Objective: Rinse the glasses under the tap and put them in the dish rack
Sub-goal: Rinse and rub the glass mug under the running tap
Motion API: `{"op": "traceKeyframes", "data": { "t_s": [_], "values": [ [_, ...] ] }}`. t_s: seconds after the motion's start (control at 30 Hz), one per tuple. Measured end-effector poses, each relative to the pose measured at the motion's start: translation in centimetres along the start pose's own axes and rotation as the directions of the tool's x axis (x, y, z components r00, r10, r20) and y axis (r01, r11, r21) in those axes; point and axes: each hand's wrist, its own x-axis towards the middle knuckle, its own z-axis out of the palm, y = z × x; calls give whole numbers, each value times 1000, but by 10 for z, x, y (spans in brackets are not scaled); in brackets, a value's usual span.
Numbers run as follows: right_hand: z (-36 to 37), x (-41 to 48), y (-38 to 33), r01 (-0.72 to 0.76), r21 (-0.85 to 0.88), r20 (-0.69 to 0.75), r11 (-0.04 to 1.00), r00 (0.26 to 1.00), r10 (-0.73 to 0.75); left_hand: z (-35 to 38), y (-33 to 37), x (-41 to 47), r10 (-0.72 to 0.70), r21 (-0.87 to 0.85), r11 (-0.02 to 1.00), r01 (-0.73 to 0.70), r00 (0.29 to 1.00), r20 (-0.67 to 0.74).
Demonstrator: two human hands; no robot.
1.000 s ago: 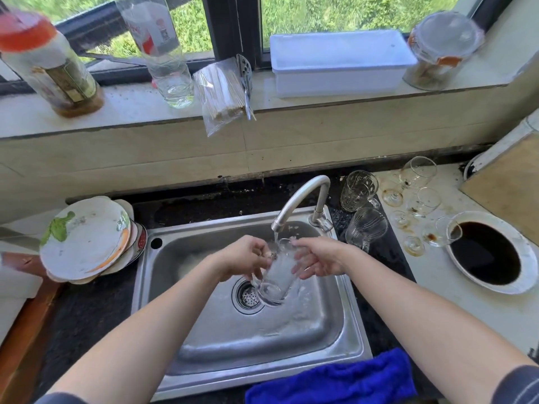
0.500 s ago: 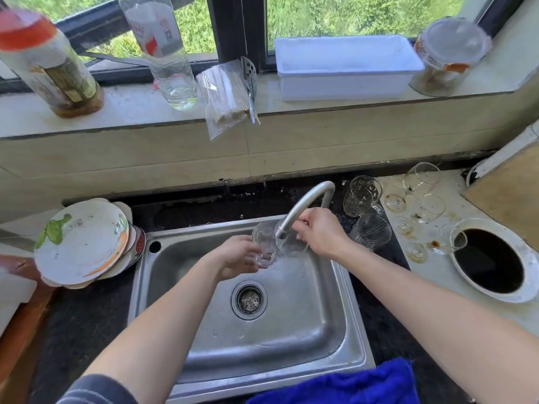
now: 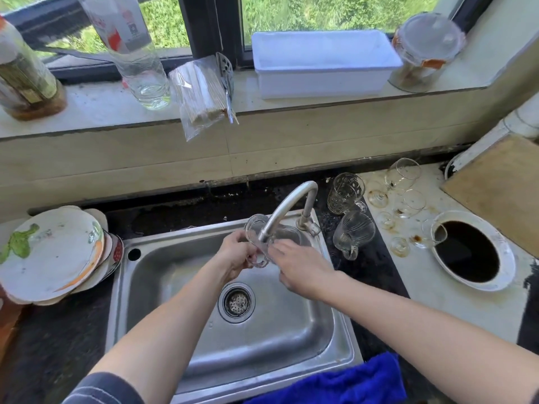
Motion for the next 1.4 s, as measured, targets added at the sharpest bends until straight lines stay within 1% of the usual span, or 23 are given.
{"op": "traceKeyframes", "data": {
  "t_s": [0.03,0.1,0.2,0.23,0.3,0.37,0.43,0.5,0.53,0.57,0.63,0.67,0.73,0.8,0.83,0.87,0.93,1.0,1.1,1.17,1.27,1.33,1.4],
  "values": [
    [0,10,-4,-32,-23,34,999,999,33,0,1,1,6,-6,1000,-6,1000,-2],
    [-1,18,-6,-7,-27,17,1000,1000,7,-7,3,1,2,-30,1000,-3,999,-32],
    [9,1,3,170,-6,-68,985,983,-170,-24,3,-1,-7,-70,998,2,998,-69],
    [12,-2,4,198,-16,-90,980,976,-198,-25,3,-2,-6,-82,997,0,998,-67],
    [10,8,2,119,-82,-97,989,987,-127,-19,4,-6,-5,-82,997,1,999,-47],
    [7,23,-6,41,-103,-54,994,997,-47,-11,7,-9,-14,-82,997,11,999,-37],
    [4,20,-3,107,-67,-64,992,992,-111,-16,10,-9,-35,-111,993,31,999,-36],
    [5,2,8,238,-22,-120,971,964,-239,-25,9,-8,-52,-124,991,48,998,-33],
    [7,-3,13,255,-23,-111,967,960,-256,-27,9,-9,-60,-118,991,57,998,-24],
    [7,-2,14,231,-35,-98,972,967,-233,-25,8,-11,-70,-106,992,68,998,-10],
    [8,13,8,82,-83,-25,993,996,-85,-16,8,-15,-94,-63,993,96,995,28],
    [11,19,5,62,-115,-25,991,998,-65,-13,9,-16,-104,-49,993,106,994,38],
    [10,16,4,140,-115,-32,983,989,-145,-19,10,-14,-118,-33,992,119,992,44],
    [15,2,18,299,-89,-131,950,942,-309,-30,10,-14,-134,5,991,134,989,59],
    [18,-2,23,322,-128,-158,938,927,-340,-34,10,-14,-140,32,990,138,987,72],
    [21,-1,23,315,-162,-156,935,927,-340,-34,10,-16,-149,63,988,144,985,84],
    [20,12,17,223,-141,-25,965,973,-228,-31,12,-20,-157,126,982,144,982,106],
    [15,25,11,113,-107,27,988,993,-111,-37,14,-21,-144,108,985,131,982,120],
    [-2,27,8,34,-104,-11,994,999,-35,-56,4,-24,-77,-99,991,89,990,122],
    [-5,27,4,23,-91,-56,996,998,-28,-56,-7,-28,14,-117,993,-2,995,98],
    [0,31,-10,55,45,-186,998,982,-46,-36,-10,-28,93,-256,965,-61,989,115],
    [6,35,-14,36,136,-179,990,984,-12,-26,-1,-25,93,-355,931,-82,996,13],
    [9,31,-14,33,176,-163,984,987,-4,-22,5,-23,121,-312,940,-135,991,-65]
  ]
}}
